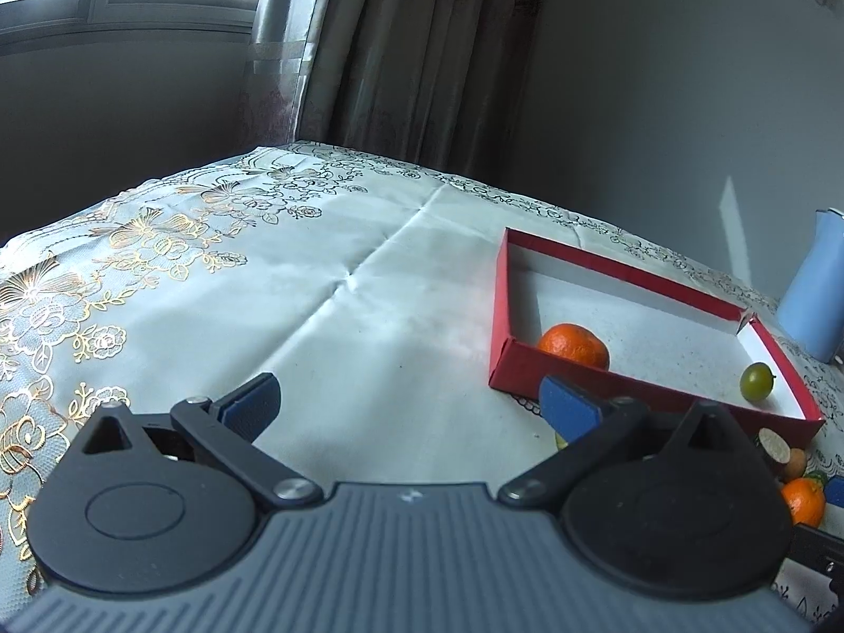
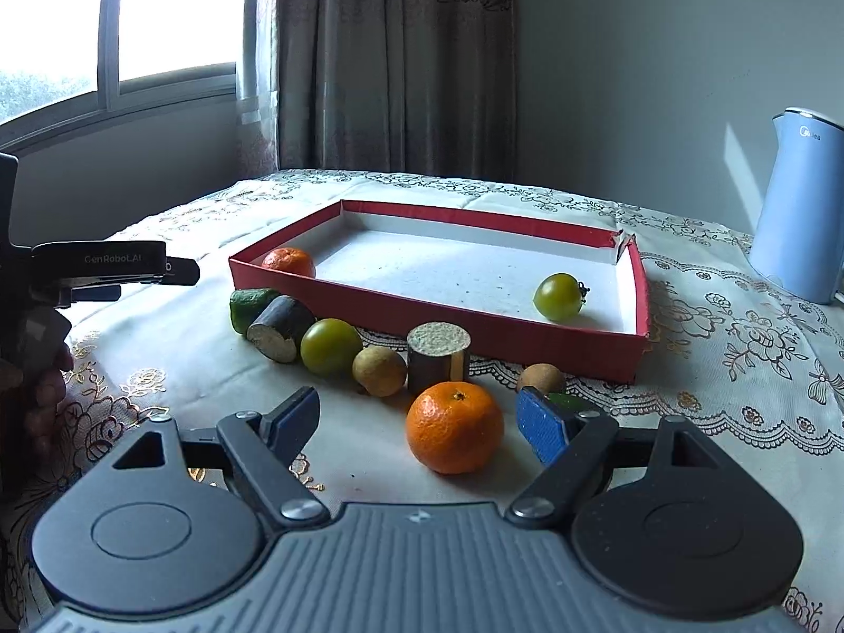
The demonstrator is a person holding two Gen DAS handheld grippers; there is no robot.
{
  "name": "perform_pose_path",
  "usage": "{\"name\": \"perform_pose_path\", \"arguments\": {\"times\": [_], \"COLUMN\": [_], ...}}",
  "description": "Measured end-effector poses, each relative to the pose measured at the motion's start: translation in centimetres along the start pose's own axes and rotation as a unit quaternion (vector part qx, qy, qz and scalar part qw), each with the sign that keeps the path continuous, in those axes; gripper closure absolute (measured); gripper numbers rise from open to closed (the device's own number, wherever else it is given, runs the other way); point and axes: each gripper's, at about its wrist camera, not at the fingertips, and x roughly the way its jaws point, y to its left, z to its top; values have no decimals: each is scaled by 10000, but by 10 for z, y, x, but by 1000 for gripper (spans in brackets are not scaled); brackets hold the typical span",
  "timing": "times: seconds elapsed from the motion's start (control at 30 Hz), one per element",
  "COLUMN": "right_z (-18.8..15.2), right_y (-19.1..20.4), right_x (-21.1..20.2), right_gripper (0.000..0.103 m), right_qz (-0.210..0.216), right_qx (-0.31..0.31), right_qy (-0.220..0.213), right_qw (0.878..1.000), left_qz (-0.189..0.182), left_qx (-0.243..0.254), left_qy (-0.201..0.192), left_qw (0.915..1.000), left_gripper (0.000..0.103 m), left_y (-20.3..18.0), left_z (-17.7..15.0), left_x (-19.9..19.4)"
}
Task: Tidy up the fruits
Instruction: 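Move the right gripper to the large mandarin and close on it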
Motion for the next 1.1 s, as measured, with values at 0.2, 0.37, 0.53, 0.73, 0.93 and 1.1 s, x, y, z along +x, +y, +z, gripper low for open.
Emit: {"name": "perform_pose_path", "arguments": {"times": [0.2,0.37,0.53,0.73,0.93,1.1], "right_z": [0,1,2,2,2,2], "right_y": [-2,-4,-8,-10,-11,-12], "right_x": [9,15,20,23,24,28], "right_gripper": [21,21,21,30,31,43], "right_qz": [8,3,36,77,71,32], "right_qx": [66,123,230,315,355,399], "right_qy": [156,267,349,441,485,555], "right_qw": [9999,9996,9991,9985,9982,9977], "left_qz": [68,125,192,219,233,235], "left_qx": [96,161,227,298,309,321], "left_qy": [132,292,328,340,354,363], "left_qw": [9998,9994,9990,9987,9986,9985], "left_gripper": [0,0,0,0,0,0], "left_y": [-4,-6,-9,-12,-12,-13], "left_z": [-1,-1,-2,-2,-1,-2], "left_x": [4,8,8,9,10,9]}}
